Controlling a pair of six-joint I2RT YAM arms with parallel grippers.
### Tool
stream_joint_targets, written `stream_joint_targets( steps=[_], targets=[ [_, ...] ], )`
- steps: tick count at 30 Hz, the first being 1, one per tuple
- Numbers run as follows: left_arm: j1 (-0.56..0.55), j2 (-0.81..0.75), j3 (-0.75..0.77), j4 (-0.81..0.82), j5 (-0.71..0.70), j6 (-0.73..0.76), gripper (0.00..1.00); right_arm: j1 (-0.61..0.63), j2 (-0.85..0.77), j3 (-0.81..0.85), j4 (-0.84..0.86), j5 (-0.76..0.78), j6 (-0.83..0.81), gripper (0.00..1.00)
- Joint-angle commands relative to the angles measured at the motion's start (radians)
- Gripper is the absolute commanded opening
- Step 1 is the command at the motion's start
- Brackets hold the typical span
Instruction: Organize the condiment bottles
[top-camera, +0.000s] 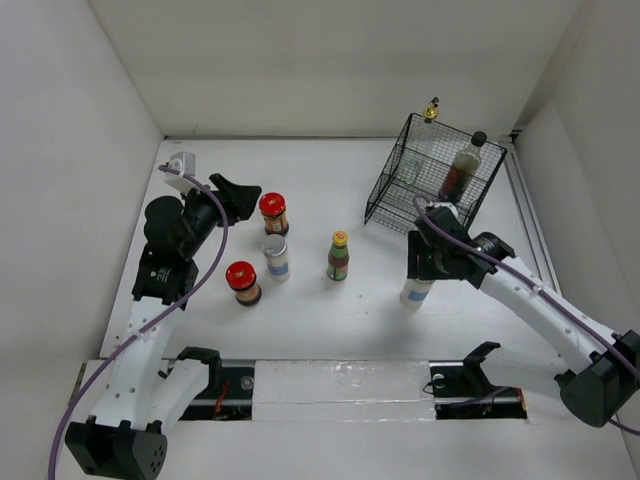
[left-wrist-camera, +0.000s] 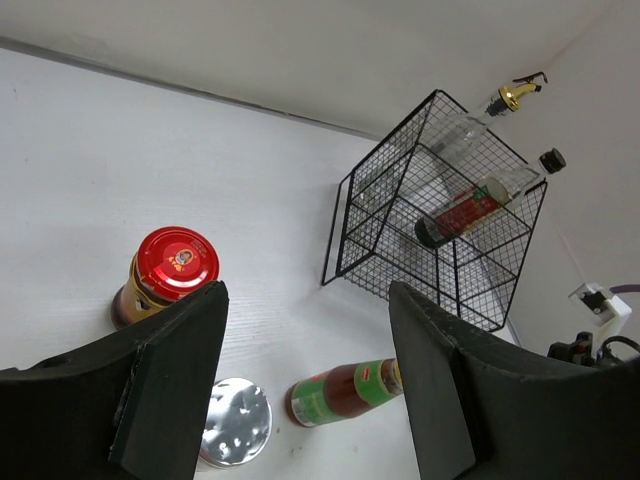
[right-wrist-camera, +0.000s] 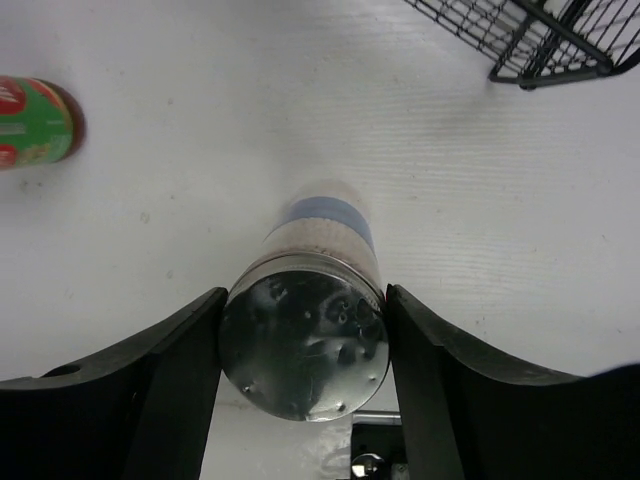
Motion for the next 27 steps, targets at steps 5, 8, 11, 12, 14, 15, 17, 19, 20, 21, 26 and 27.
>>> stream_joint_targets(
  steps=[5,8,11,12,14,15,17,19,20,21,26,27],
  targets=[
    [-0.001,-0.008,0.030,0.031,0.009,0.004,0.61,0.049,-0.030,0.330,0.321,0.016,-0.055,0.62],
    [-0.001,-0.008,0.030,0.031,0.009,0.004,0.61,0.019,0.057,0.416,0.460,0.007,-0.111,0.62],
    [-0.001,-0.008,0.030,0.031,0.009,0.004,0.61,-0.047,0.134,0.496,0.545,-0.011,-0.154,0.62],
    [-0.001,-0.008,0.030,0.031,0.009,0.004,0.61,-0.069,0.181,0.517,0.564,-0.011,-0.165,0.62],
    [-0.001,-0.008,0.030,0.031,0.009,0.004,0.61,-0.127,0.226,0.574,0.593,-0.027,-0.189,0.62],
    [-0.001,-0.008,0.030,0.031,0.009,0.004,0.61,-0.150,0.264,0.585,0.618,-0.037,-0.200,0.62],
    [-0.001,-0.008,0.030,0.031,0.009,0.004,0.61,-0.209,0.304,0.629,0.618,-0.088,-0.200,0.61],
    [-0.001,0.001,0.030,0.031,0.009,0.004,0.61,-0.239,0.345,0.663,0.630,-0.097,-0.209,0.61],
    [-0.001,0.001,0.030,0.031,0.009,0.004,0.61,-0.265,0.358,0.675,0.619,-0.125,-0.209,0.61],
    [-0.001,0.001,0.030,0.031,0.009,0.004,0.61,-0.276,0.367,0.686,0.619,-0.134,-0.209,0.59],
    [-0.001,0.021,0.030,0.031,0.009,0.004,0.61,-0.308,0.367,0.652,0.632,-0.143,-0.209,0.59],
    [-0.001,0.021,0.030,0.031,0.009,0.004,0.61,-0.332,0.367,0.652,0.632,-0.158,-0.209,0.59]
  ],
)
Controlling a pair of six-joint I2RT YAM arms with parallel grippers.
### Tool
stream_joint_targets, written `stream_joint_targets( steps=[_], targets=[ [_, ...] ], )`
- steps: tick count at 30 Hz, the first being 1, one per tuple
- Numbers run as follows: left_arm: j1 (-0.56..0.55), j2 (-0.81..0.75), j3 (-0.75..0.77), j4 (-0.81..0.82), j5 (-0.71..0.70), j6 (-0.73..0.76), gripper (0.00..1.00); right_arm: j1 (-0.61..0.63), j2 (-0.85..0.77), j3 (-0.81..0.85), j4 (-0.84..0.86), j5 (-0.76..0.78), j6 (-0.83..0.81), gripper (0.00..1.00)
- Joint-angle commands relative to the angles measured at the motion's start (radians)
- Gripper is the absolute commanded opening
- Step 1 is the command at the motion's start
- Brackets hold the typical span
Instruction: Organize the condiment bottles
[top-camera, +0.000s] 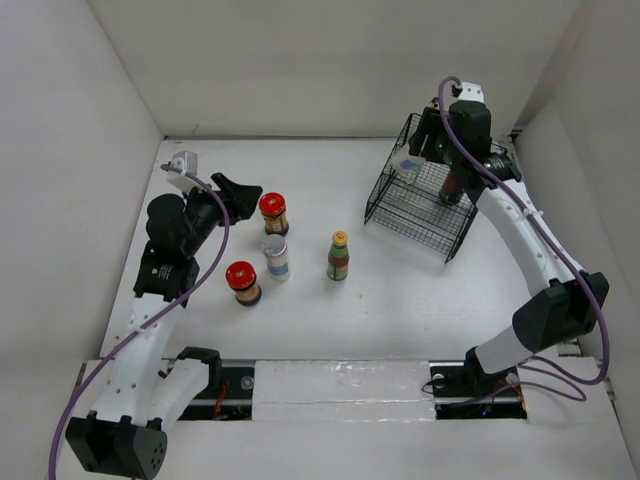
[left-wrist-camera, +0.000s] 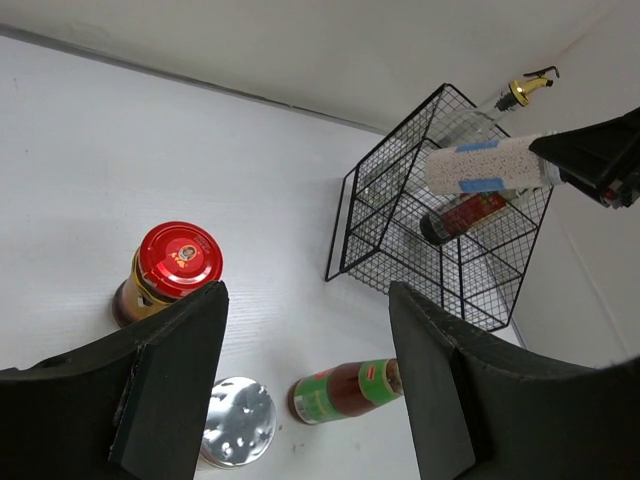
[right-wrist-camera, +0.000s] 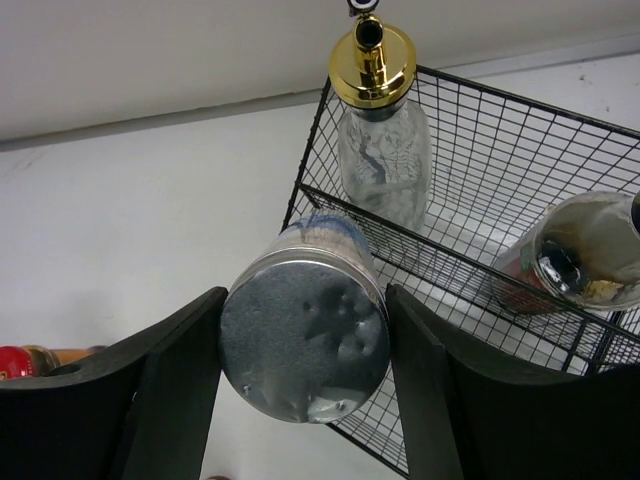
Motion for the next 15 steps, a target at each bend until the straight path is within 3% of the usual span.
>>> stream_joint_targets(
  steps=[1,15],
  targets=[
    [-0.001,0.005,0.030,0.030,0.008,0.004,0.61,-0.021,-0.055,0.060,0.141,-0.047,-0.005,0.59],
    [-0.001,0.014,0.030,0.030,0.008,0.004,0.61,-0.082,0.059,0.084,0.062,-0.127,-0.014,0.61]
  ],
)
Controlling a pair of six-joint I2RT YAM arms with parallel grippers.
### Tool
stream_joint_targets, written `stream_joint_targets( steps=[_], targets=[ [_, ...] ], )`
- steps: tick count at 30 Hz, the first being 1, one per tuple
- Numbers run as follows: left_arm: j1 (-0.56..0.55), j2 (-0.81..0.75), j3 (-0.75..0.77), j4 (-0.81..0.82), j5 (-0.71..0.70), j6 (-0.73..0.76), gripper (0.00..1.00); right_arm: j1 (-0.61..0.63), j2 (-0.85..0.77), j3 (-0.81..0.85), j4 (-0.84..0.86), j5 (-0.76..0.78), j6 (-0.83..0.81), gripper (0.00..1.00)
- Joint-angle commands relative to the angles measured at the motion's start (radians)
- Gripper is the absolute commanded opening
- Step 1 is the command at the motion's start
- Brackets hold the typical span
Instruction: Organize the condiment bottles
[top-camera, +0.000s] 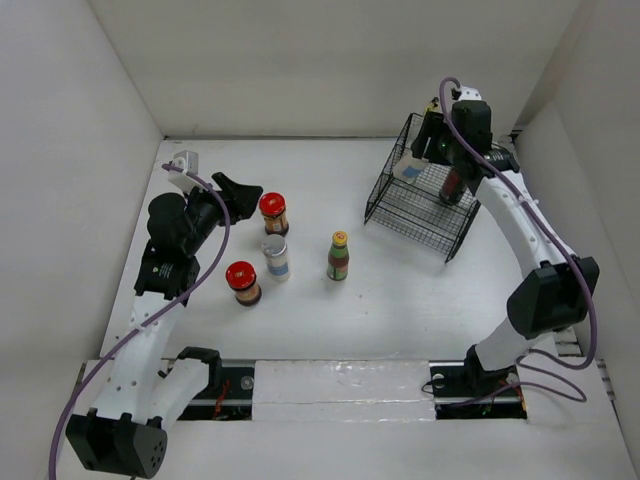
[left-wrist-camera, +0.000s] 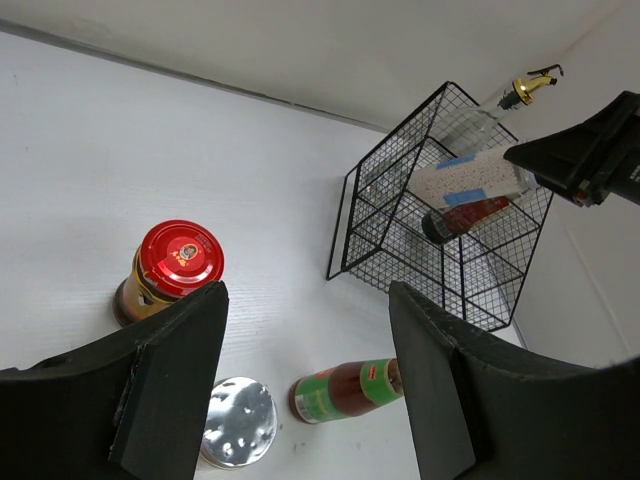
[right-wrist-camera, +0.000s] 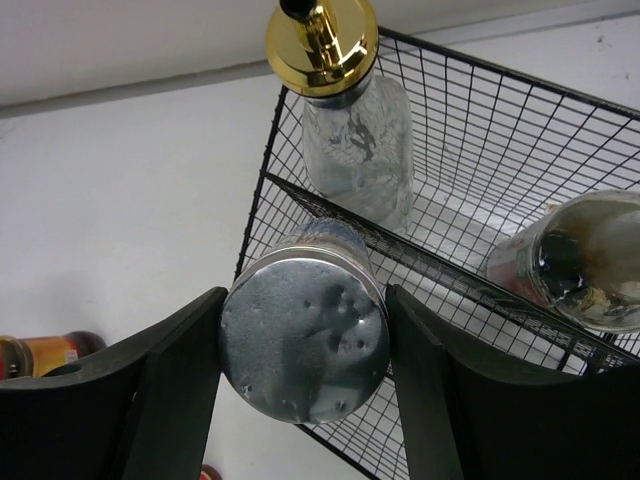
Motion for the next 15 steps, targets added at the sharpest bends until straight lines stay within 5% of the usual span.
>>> stream_joint_targets(
  steps=[1,15],
  targets=[
    [-0.001,0.001,0.030,0.030,0.008,0.004,0.61,-0.006,0.016,0.080,0.072,-0.027,-0.013,0.61],
    [-0.001,0.001,0.030,0.030,0.008,0.013,0.61,0.035,0.212,0.183,0.011,0.037,-0.055,0.64]
  ],
)
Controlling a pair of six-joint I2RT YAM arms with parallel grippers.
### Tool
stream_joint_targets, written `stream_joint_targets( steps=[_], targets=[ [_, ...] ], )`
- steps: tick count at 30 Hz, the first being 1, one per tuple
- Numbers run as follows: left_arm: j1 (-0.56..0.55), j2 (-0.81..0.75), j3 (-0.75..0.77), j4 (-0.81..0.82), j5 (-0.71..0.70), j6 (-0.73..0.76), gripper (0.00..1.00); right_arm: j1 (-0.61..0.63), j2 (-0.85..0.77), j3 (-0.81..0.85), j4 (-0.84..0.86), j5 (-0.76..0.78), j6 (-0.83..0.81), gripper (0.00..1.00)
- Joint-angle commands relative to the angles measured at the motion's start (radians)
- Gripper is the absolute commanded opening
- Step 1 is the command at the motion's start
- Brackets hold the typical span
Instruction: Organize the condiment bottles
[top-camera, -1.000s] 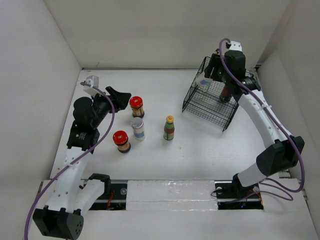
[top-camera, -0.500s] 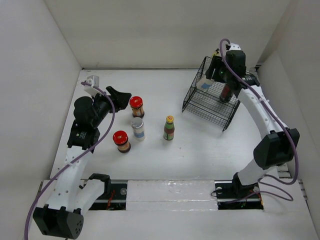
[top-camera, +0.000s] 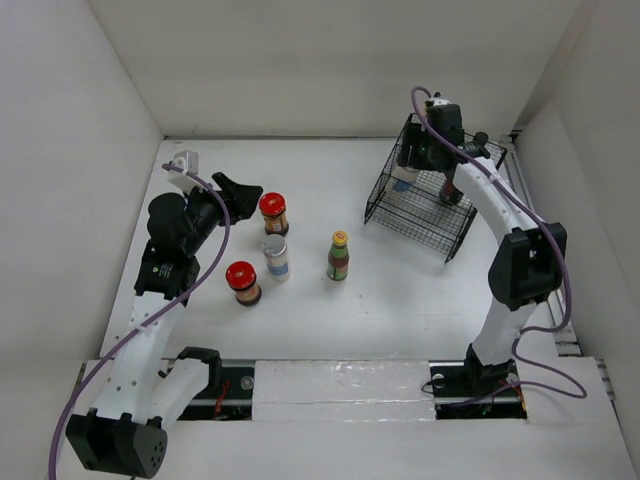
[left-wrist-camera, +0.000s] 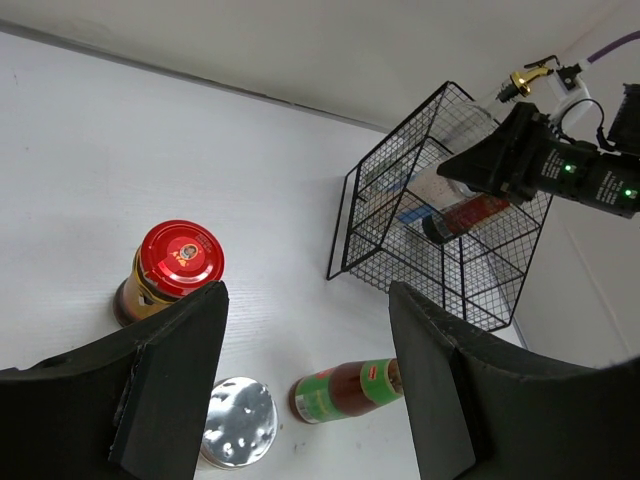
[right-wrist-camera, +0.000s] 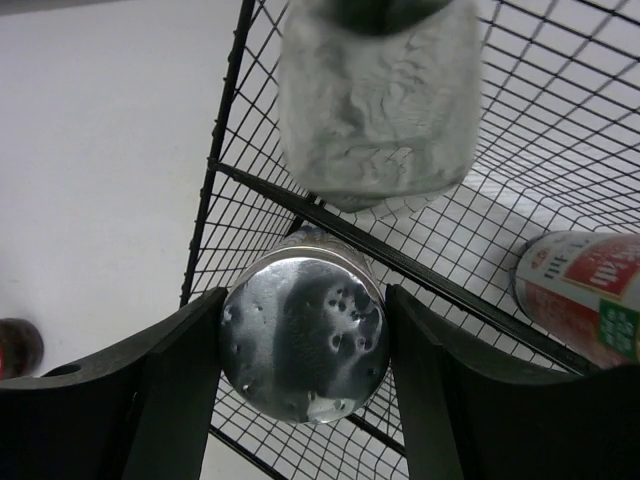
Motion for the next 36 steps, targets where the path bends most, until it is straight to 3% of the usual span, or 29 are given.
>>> stream_joint_targets(
  steps=[1,12,20,24,27,33,36],
  targets=[
    [-0.001,0.001,0.030,0.030,0.008,0.012,0.61,0.030,0.006,0.096,0.049,0.050,-0.030,0.66],
    [-0.001,0.010,0.030,0.021,-0.001,0.012,0.61,0.040,0.032,0.119,0.040,0.068,-0.030,0.83],
    [-0.001,0.010,0.030,0.021,-0.001,0.012,0.61,0.096,-0.168,0.044,0.085,0.113,-0.042,0.85],
    [-0.001,0.001,0.040,0.010,-0.036,0.012,0.61,0.194,-0.335,-0.074,0.221,0.048,-0.070,0.89],
    [0.008,-0.011,0.050,-0.031,-0.102,0.001,0.61,0.311,-0.336,-0.086,0.249,-0.084,-0.080,0.88],
    [0.017,-0.049,0.093,-0.135,-0.338,-0.088,0.63,0.573,-0.184,-0.008,0.126,-0.196,-0.198,0.89],
    [0.017,-0.069,0.093,-0.145,-0.380,-0.100,0.64,0.648,-0.107,0.048,0.064,-0.207,-0.264,0.93]
  ],
)
